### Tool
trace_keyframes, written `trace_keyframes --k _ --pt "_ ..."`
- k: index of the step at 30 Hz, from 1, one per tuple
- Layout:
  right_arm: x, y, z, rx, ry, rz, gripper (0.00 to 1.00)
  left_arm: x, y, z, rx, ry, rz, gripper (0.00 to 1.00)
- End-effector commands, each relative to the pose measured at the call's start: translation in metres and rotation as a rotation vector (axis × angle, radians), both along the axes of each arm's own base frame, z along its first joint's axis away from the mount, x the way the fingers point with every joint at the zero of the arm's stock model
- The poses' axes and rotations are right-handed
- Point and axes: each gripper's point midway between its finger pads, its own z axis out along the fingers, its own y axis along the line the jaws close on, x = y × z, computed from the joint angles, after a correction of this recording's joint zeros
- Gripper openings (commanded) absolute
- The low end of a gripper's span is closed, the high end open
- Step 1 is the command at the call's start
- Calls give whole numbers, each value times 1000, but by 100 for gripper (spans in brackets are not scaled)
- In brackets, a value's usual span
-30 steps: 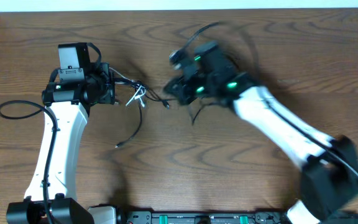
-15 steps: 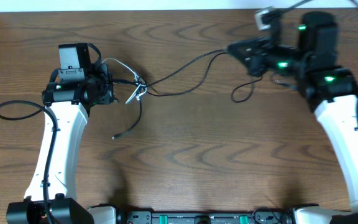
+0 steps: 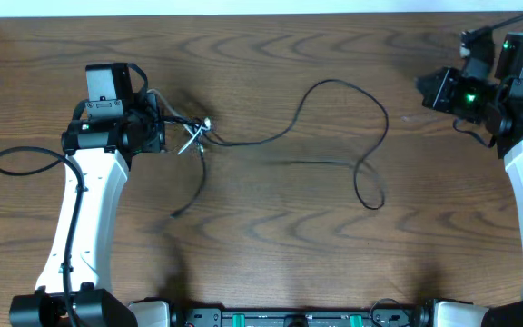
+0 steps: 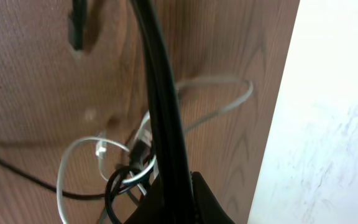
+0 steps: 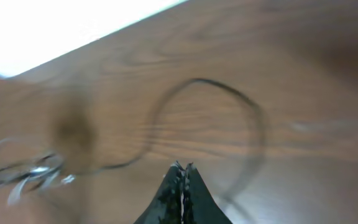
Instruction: Untangle cables
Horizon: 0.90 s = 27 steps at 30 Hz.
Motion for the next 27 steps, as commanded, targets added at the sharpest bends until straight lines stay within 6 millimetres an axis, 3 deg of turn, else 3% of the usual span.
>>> trace_keyframes --k 1,6,9,12,14,15,21,27 --pt "4 -32 -7 -102 38 -175 1 0 3 3 19 -6 1 7" --pt "8 29 -6 -50 -39 153 4 -2 2 2 18 2 1 7" --pt "6 70 -14 -29 -53 316 21 -5 2 0 17 16 0 8" --pt "3 117 -23 5 -70 468 46 -6 2 -1 17 23 0 7" --pt "1 147 -27 37 -85 549 55 -6 2 -1 17 24 0 7" --pt "-2 171 -30 60 -100 615 58 -6 2 -1 17 24 0 7" --pt "-12 254 -53 159 -62 715 65 -9 2 -3 16 38 0 7" --pt "-37 319 -83 200 -26 825 68 -11 2 -4 16 45 0 8"
